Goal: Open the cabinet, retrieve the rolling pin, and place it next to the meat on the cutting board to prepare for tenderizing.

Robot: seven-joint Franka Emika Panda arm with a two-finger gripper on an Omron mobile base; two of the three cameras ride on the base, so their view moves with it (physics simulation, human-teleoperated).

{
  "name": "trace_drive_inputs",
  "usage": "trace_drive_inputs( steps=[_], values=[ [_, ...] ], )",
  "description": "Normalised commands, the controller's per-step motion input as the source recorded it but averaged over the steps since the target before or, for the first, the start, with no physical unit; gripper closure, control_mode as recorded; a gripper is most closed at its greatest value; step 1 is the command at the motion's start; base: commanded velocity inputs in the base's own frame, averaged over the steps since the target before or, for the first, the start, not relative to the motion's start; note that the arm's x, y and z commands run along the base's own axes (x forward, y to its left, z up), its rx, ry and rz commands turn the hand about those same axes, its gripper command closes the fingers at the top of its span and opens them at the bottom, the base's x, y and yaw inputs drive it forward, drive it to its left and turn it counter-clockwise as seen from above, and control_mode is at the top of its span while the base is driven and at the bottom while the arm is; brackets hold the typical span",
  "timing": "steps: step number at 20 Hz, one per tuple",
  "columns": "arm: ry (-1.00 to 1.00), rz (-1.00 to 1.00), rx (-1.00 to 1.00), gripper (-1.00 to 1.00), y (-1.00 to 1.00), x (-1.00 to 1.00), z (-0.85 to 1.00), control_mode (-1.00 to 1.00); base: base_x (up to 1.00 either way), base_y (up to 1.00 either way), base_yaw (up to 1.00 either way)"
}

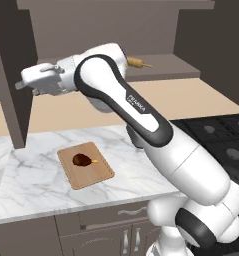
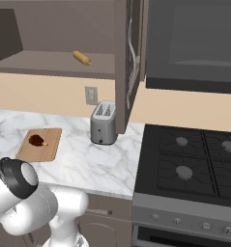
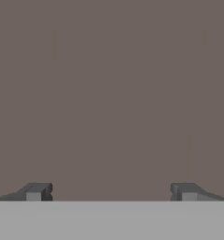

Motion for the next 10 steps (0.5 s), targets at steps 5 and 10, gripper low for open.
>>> trace_drive_inputs(
  steps=[5, 10],
  values=[
    [-0.22, -0.02, -0.05, -1.0, -0.44, 0.0, -0.04, -1.0, 0.0, 0.0, 0.0],
    [-0.17, -0.05, -0.02, -1.0, -0.75, 0.0, 0.0, -1.0, 0.0, 0.0, 0.0]
  ],
)
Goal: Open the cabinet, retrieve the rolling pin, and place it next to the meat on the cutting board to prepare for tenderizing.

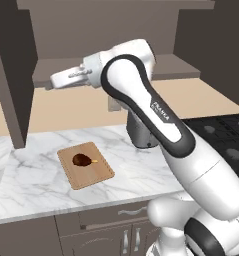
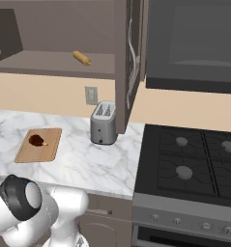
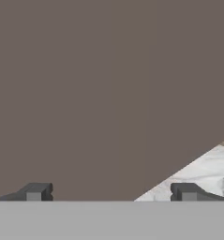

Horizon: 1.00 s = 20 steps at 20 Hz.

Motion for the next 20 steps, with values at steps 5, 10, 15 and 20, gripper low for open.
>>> trace_drive_inputs(
  steps=[5, 10, 15, 20],
  values=[
    [-0.04, -0.09, 0.0, -1.0, -0.81, 0.1, 0.07, -1.0, 0.0, 0.0, 0.0],
    [0.0, -0.11, 0.0, -1.0, -0.75, 0.24, 0.1, -1.0, 0.0, 0.0, 0.0],
    [0.0, -0.12, 0.0, -1.0, -0.71, 0.25, 0.11, -1.0, 0.0, 0.0, 0.0],
    [0.0, -0.1, -0.02, -1.0, -0.65, 0.34, 0.07, -1.0, 0.0, 0.0, 0.0]
  ],
)
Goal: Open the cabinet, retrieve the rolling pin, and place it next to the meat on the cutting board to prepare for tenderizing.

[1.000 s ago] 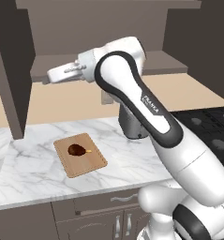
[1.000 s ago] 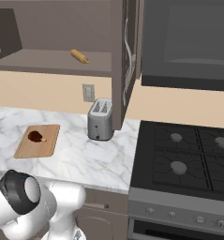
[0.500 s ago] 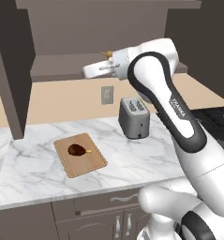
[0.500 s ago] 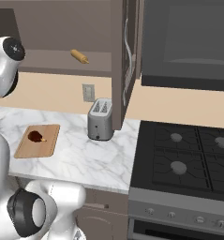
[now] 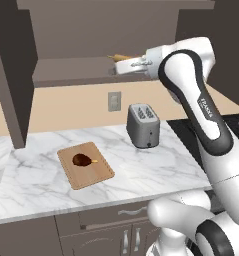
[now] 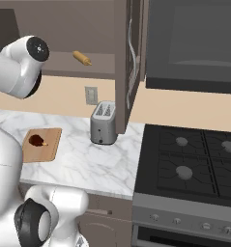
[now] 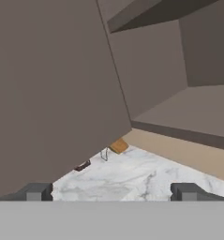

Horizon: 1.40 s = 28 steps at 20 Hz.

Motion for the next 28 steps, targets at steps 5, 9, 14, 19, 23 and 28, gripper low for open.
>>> trace_drive_inputs(
  steps=[5, 9, 14, 19, 23, 28],
  values=[
    [-0.07, -0.08, -0.13, -1.0, -0.51, 0.17, 0.0, -1.0, 0.0, 0.0, 0.0],
    [-0.13, -0.05, -0.17, -1.0, -0.46, 0.14, 0.0, -1.0, 0.0, 0.0, 0.0],
    [-0.1, -0.07, -0.12, -1.0, -0.51, 0.06, 0.06, -1.0, 0.0, 0.0, 0.0],
    [-0.01, -0.13, -0.01, -1.0, -0.51, 0.12, 0.11, -1.0, 0.0, 0.0, 0.0],
    [0.01, -0.13, 0.0, -1.0, -0.36, 0.45, 0.03, -1.0, 0.0, 0.0, 0.0],
    [0.01, -0.08, 0.0, -1.0, -0.3, 0.45, 0.0, -1.0, 0.0, 0.0, 0.0]
  ],
)
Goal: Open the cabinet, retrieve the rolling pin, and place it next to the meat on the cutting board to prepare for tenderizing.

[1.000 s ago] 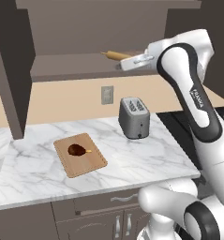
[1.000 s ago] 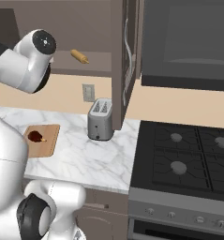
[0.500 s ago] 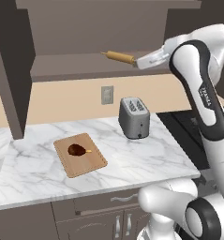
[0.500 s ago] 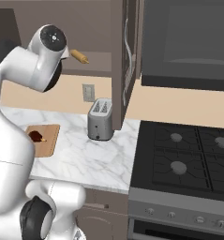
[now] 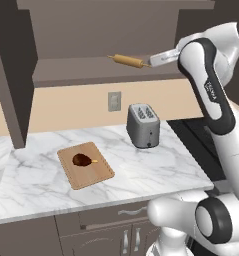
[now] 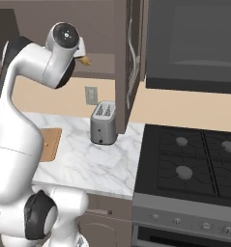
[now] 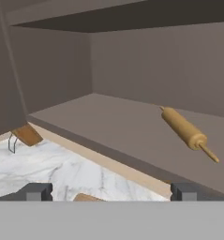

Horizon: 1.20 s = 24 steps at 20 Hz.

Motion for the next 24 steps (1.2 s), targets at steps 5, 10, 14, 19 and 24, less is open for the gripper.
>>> trace_drive_inputs(
  steps=[5, 10, 14, 19, 24],
  values=[
    [0.0, -0.06, 0.0, -1.0, -0.25, 0.31, 0.0, -1.0, 0.0, 0.0, 0.0],
    [0.0, -0.01, 0.0, -1.0, -0.17, 0.26, 0.0, -1.0, 0.0, 0.0, 0.0],
    [0.0, 0.0, 0.0, -1.0, -0.09, 0.27, 0.0, -1.0, 0.0, 0.0, 0.0],
    [0.0, 0.0, -0.01, -1.0, -0.05, 0.2, -0.03, -1.0, 0.0, 0.0, 0.0],
    [0.0, 0.0, -0.03, -1.0, -0.07, 0.22, -0.04, -1.0, 0.0, 0.0, 0.0]
  ],
)
